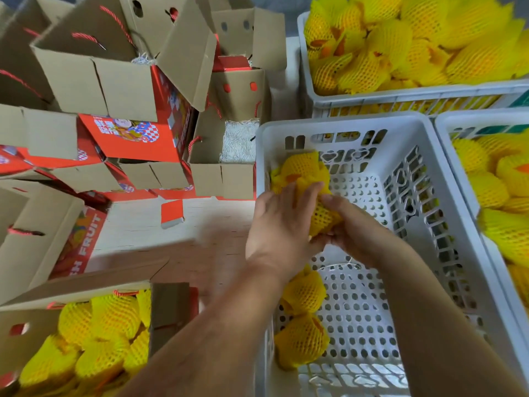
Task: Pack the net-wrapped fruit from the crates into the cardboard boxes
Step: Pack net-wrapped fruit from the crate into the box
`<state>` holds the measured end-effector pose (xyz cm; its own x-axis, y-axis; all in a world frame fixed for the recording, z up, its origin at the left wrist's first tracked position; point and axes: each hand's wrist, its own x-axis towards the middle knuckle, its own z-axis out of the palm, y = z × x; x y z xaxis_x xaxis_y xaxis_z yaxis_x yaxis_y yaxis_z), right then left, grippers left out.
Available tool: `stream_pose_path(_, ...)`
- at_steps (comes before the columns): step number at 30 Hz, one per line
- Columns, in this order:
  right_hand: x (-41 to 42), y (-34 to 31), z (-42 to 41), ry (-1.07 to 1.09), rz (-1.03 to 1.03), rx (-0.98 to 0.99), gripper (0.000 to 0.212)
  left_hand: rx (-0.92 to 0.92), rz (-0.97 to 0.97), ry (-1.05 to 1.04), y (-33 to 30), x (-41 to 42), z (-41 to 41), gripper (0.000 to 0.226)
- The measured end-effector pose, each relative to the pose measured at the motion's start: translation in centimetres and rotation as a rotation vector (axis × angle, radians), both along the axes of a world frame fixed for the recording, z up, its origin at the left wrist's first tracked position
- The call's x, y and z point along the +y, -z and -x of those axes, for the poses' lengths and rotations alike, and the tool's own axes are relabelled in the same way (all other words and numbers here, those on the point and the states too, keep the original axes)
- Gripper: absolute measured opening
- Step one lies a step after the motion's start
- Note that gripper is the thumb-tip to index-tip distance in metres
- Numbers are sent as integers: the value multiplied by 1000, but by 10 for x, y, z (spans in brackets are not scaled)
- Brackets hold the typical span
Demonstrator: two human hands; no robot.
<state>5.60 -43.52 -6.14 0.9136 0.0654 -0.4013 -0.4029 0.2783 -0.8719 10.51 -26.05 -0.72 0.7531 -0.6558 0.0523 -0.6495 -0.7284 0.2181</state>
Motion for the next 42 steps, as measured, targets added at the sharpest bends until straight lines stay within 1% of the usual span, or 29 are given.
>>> stream_pose_path(2, -6, -3, -4, 3, 125, 28, 62, -20, 67, -22, 0, 3, -1, 80)
stream_pose_path(3, -7, -1, -12, 80, 196, 65, 61, -38, 63, -15, 1, 4, -1, 76)
stream_pose_path(5, -9, 9, -36, 305, 521, 91, 43, -53, 28, 10, 3, 4, 0, 73)
stream_pose_path(6, -7, 12, -51, 288, 675, 78, 43, -50, 16, 12, 4, 4, 0, 72)
stream_pose_path(7, -4, 17, -65, 232, 748, 88, 50, -44, 16, 4, 5, 4, 1, 72)
stream_pose_path(8, 2, 22, -76, 200, 719, 126, 50, -37, 24, -14, 5, 4, 2, 73)
stream_pose_path(10, 15, 25, -88, 190, 653, 200, 31, -31, 40, -48, 5, 4, 3, 74)
stream_pose_path(11, 20, 24, -89, 151, 669, 186, 32, -38, 47, -52, 5, 5, 3, 73)
stream_pose_path(13, 24, 25, -88, 96, 692, 148, 50, -62, 75, -49, 7, 4, 2, 70)
stream_pose_path(14, 24, 26, -85, 127, 690, 116, 61, -68, 91, -49, 8, 4, 1, 69)
stream_pose_path(15, 22, 27, -80, 181, 672, 79, 64, -71, 103, -51, 8, 4, 1, 69)
stream_pose_path(17, 13, 30, -66, 343, 599, 17, 55, -86, 117, -58, 8, 4, 1, 68)
stream_pose_path(19, -1, 33, -60, 579, 425, 91, 50, -84, 120, -57, 8, 3, 2, 69)
stream_pose_path(20, -9, 37, -62, 677, 328, 175, 57, -63, 118, -55, 7, 3, 2, 69)
stream_pose_path(21, -17, 39, -65, 726, 260, 290, 73, -43, 117, -52, 7, 4, 2, 70)
stream_pose_path(22, -23, 40, -69, 717, 254, 395, 89, -33, 118, -51, 7, 4, 2, 70)
stream_pose_path(23, -26, 43, -74, 672, 288, 454, 99, -30, 117, -51, 6, 4, 2, 70)
stream_pose_path(24, -26, 45, -78, 601, 351, 458, 98, -33, 111, -49, 4, 4, 1, 70)
stream_pose_path(26, -21, 47, -86, 352, 540, 339, 81, -49, 115, -37, 3, 4, 1, 68)
stream_pose_path(28, -17, 48, -94, 124, 707, 202, 45, -58, 144, -28, 2, 3, 2, 67)
stream_pose_path(29, -15, 47, -96, 81, 760, 175, 29, -63, 157, -30, 2, 4, 3, 67)
stream_pose_path(30, -13, 45, -98, 71, 803, 169, 22, -71, 166, -39, 2, 4, 3, 67)
stream_pose_path(32, -9, 43, -100, 99, 832, 145, 17, -73, 169, -49, 2, 4, 3, 67)
stream_pose_path(33, -9, 43, -99, 101, 841, 110, 20, -62, 166, -44, 2, 4, 3, 67)
stream_pose_path(36, -6, 35, -89, 119, 811, 65, 43, -30, 167, -24, 2, 7, 3, 67)
stream_pose_path(37, -6, 29, -83, 136, 817, 56, 45, -26, 181, -18, 2, 6, 2, 67)
stream_pose_path(39, -2, 15, -70, 145, 889, 56, 51, -17, 222, -23, 1, 6, 2, 67)
stream_pose_path(41, 1, -4, -54, 124, 1018, 98, 70, 3, 251, -22, -1, 5, 1, 70)
stream_pose_path(42, 3, -13, -46, 103, 1089, 83, 70, 26, 272, -19, -2, 5, 1, 71)
